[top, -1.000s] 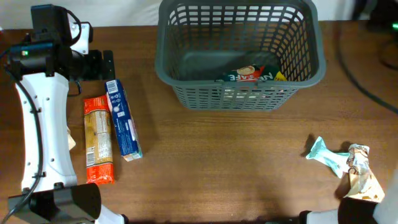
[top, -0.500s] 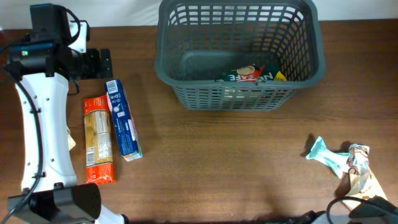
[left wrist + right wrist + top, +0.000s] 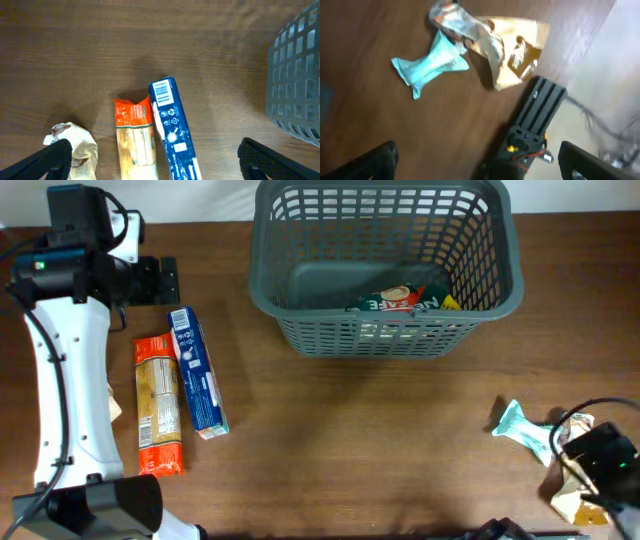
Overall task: Pack container
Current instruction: 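Move the right gripper down to the teal wrapper, then close the right gripper on the teal wrapper's end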
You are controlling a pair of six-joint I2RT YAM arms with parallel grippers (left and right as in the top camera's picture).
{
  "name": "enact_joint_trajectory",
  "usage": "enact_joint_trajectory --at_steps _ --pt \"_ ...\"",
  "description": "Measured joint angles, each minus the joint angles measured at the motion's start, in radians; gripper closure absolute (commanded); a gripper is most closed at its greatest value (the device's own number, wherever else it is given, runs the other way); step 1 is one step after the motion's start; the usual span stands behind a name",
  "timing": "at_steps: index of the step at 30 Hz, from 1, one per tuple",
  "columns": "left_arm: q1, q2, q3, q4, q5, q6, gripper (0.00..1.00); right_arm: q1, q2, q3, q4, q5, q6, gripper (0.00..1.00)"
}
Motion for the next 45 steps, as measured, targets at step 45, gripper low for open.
enact_joint_trajectory --at_steps 45 --pt "0.0 0.01 0.0 0.0 0.0 0.0 0.01 0.084 0.549 -0.225 0.467 -0.319 -1.699 0.01"
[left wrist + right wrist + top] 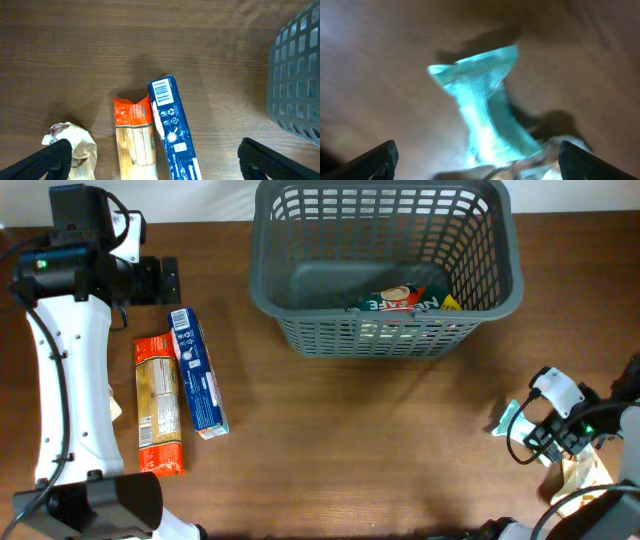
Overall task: Pack container
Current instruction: 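Close the right gripper on the teal wrapper's end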
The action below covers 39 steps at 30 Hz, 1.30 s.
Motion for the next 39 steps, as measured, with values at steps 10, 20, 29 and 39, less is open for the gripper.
enact_joint_trajectory --at_steps 10,20,29,39 --pt "0.0 0.002 0.0 0.004 0.0 0.0 0.01 0.001 0.057 0.0 0.049 -0.054 -0.025 0.01" --pt "0.0 0.002 0.0 0.003 0.0 0.0 0.01 0.001 0.061 0.0 0.089 -0.087 -0.027 0.01" --pt "0.0 0.002 0.0 -0.022 0.0 0.0 0.01 0.001 0.137 0.0 0.116 0.053 -0.204 0.01" --pt "0.0 0.002 0.0 -0.023 0.0 0.0 0.01 0.017 0.143 0.0 0.116 0.12 -0.348 0.01"
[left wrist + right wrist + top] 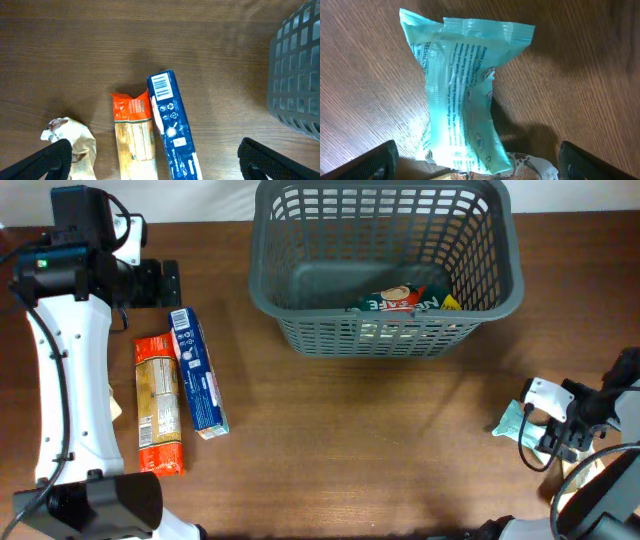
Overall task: Pack container
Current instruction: 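Close the right gripper on the teal wrapper's end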
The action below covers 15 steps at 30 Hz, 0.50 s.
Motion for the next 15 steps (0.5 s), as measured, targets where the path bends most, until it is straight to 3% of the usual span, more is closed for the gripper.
enact_joint_trajectory --at_steps 15 --pt "0.0 0.0 0.0 0.0 0.0 0.0 0.01 0.073 0.115 0.0 0.001 0.011 -0.018 0.01"
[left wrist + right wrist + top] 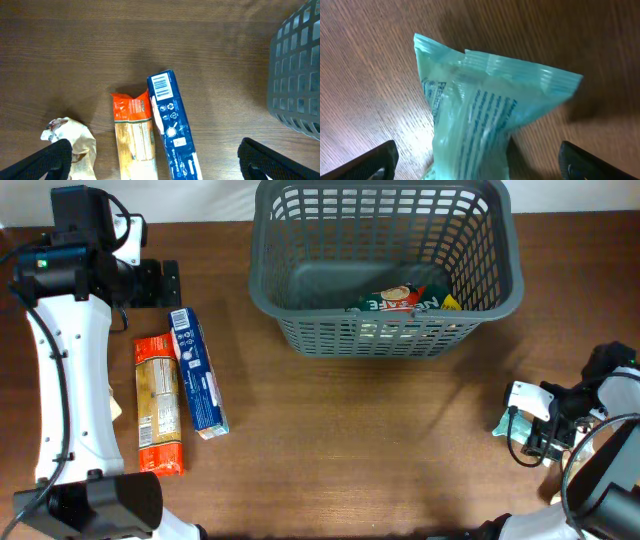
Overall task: Pack container
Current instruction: 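Close the right gripper on the teal wrapper's end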
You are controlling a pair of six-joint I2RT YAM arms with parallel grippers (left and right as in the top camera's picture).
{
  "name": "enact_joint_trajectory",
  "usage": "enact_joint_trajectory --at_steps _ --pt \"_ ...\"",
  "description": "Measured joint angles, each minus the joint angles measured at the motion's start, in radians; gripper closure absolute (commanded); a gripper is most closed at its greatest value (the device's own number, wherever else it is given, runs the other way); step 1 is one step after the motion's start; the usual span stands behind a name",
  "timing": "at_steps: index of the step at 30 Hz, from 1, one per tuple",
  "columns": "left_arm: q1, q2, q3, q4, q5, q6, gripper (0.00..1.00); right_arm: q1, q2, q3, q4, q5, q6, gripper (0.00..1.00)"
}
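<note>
The grey mesh basket (385, 330) stands at the back centre with a red-and-green snack pack (400, 300) in it. On the wood at the right lies a teal packet (480, 110), mostly covered by my right gripper (527, 425) in the overhead view. That gripper (477, 165) is open and low over the packet, one finger on either side of it. My left gripper (160, 165) hangs open high above a blue box (169, 125) and an orange pasta pack (132, 137), holding nothing.
A crumpled brown paper bag (72, 145) lies left of the orange pack. The basket's wall (297, 75) fills the right edge of the left wrist view. The blue box (196, 370) and orange pack (158, 405) lie side by side beside the left arm.
My right gripper has come down closer to the teal packet, which now fills more of its view, and sits slightly further left. The left arm and all other things are unchanged.
My right gripper was first high near the table's right edge, looking at the teal packet and a brown bag. Then it was over the packet, then lower with the packet between its open fingers, and now lower still. The left arm has barely moved.
</note>
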Motion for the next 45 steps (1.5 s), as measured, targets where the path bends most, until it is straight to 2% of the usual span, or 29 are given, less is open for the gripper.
enact_joint_trajectory --at_steps 8,28,30,31,33,36,38,39,40,45 --pt "0.0 0.0 0.0 0.0 0.0 0.0 0.01 0.0 0.05 0.0 0.003 -0.013 0.0 0.01" --pt "0.0 0.0 0.0 0.023 0.0 0.0 0.01 0.001 0.051 0.0 0.076 -0.088 0.0 0.01" --pt "0.0 0.0 0.0 0.023 0.0 0.0 0.01 0.001 0.051 0.0 0.076 -0.099 -0.001 0.09" --pt "0.0 0.0 0.0 0.023 0.0 0.0 0.01 0.001 0.051 0.0 0.076 -0.105 0.001 0.21" --pt "0.0 0.0 0.0 0.023 0.0 0.0 0.01 0.001 0.051 0.0 0.076 -0.109 0.001 0.36" --pt "0.0 0.0 0.0 0.023 0.0 0.0 0.01 0.001 0.051 0.0 0.074 -0.117 -0.002 0.53" --pt "0.0 0.0 0.0 0.023 0.0 0.0 0.01 0.001 0.051 0.0 0.076 -0.122 -0.008 0.74" --pt "0.0 0.0 0.0 0.023 0.0 0.0 0.01 0.001 0.051 0.0 0.075 -0.123 -0.01 0.9" --pt "0.0 0.0 0.0 0.023 0.0 0.0 0.01 0.001 0.051 0.0 0.075 -0.124 -0.005 0.96" --pt "0.0 0.0 0.0 0.022 0.0 0.0 0.01 0.001 0.05 0.0 0.077 -0.137 -0.008 0.96"
